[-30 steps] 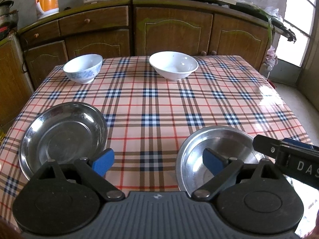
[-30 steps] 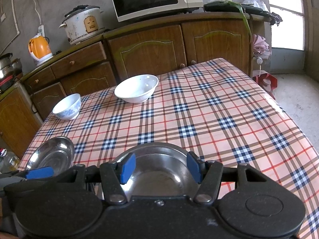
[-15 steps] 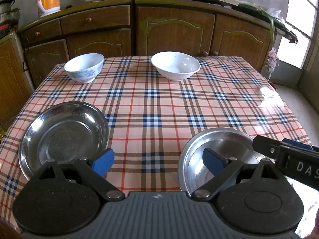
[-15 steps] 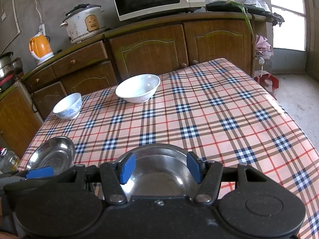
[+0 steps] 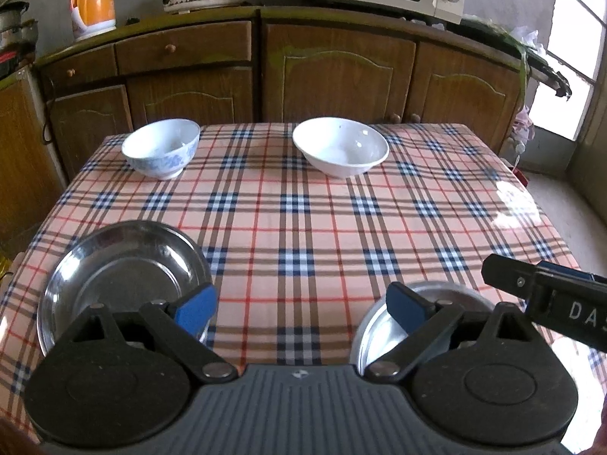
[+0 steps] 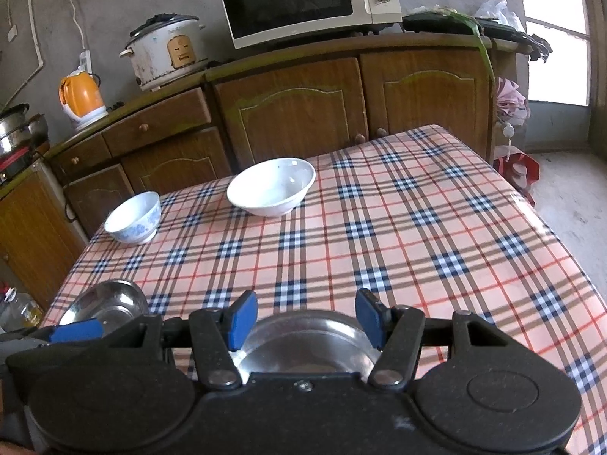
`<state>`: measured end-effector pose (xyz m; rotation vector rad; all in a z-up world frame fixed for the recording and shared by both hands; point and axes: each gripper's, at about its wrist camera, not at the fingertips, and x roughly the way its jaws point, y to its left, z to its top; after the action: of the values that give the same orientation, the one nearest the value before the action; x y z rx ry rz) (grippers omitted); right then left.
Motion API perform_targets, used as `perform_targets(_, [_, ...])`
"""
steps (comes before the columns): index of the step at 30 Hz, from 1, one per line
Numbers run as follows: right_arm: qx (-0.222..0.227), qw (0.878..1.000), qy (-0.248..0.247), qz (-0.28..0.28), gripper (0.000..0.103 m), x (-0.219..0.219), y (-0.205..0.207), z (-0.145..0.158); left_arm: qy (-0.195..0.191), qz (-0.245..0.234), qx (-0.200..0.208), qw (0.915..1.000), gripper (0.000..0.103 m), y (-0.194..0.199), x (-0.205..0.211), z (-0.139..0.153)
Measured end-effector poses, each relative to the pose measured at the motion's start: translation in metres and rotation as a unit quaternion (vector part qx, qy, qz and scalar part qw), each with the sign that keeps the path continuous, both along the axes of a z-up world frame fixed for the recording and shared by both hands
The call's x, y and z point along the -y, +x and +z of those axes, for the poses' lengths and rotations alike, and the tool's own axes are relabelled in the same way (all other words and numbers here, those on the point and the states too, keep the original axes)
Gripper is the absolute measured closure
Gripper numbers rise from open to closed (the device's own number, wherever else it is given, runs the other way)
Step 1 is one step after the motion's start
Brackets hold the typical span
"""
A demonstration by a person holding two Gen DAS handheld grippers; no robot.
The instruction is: Organize plates and bowls
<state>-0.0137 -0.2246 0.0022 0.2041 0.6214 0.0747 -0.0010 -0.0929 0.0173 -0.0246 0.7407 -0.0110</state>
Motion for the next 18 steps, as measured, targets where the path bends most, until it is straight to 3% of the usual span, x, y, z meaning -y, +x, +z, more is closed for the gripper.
perform_targets(18, [0.017,1.000,-0.001,0.000,0.032,0.004,0.075,0.030,0.002,0.010,0.022,0.9997,0.003,0.073,-0.015,0.030])
